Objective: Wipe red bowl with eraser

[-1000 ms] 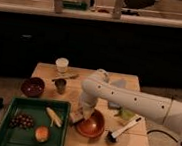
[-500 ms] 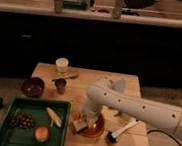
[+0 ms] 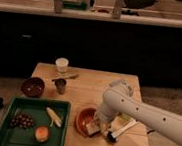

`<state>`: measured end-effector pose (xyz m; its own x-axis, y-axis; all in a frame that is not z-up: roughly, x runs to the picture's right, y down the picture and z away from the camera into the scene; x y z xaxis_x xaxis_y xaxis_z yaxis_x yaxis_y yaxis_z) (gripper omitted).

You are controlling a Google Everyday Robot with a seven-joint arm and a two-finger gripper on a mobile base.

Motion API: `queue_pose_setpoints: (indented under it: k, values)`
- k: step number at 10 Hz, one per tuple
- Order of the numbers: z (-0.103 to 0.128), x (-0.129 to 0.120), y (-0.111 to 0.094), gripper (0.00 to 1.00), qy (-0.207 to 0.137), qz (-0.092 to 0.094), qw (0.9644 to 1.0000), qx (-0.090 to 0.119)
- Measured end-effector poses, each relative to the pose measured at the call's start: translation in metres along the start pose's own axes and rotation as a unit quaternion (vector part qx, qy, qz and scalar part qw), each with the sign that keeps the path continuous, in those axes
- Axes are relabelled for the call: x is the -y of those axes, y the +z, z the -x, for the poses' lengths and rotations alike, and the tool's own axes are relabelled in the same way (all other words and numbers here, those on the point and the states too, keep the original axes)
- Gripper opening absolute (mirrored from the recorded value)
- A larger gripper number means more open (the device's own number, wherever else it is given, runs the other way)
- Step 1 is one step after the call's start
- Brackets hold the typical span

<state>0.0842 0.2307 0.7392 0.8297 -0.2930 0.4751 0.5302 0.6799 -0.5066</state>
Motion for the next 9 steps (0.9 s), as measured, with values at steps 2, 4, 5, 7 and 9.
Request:
queue_pose_setpoints:
  k: [2,4,5,7,9]
  values:
    - [0.005,0.021,0.003,0.0,-0.004,-0.004,1.0,-0.002]
    - [0.014,0.036,0.007,0.0,-0.015,-0.002,0.9999,-0.002]
    - [0.018,0.042,0.009,0.0,-0.022,0.001,0.9998,-0.001]
    - [0.016,0.04,0.009,0.0,-0.024,0.004,0.9997,-0.002]
    - [0.017,0.041,0.009,0.0,-0.024,0.004,0.9997,-0.002]
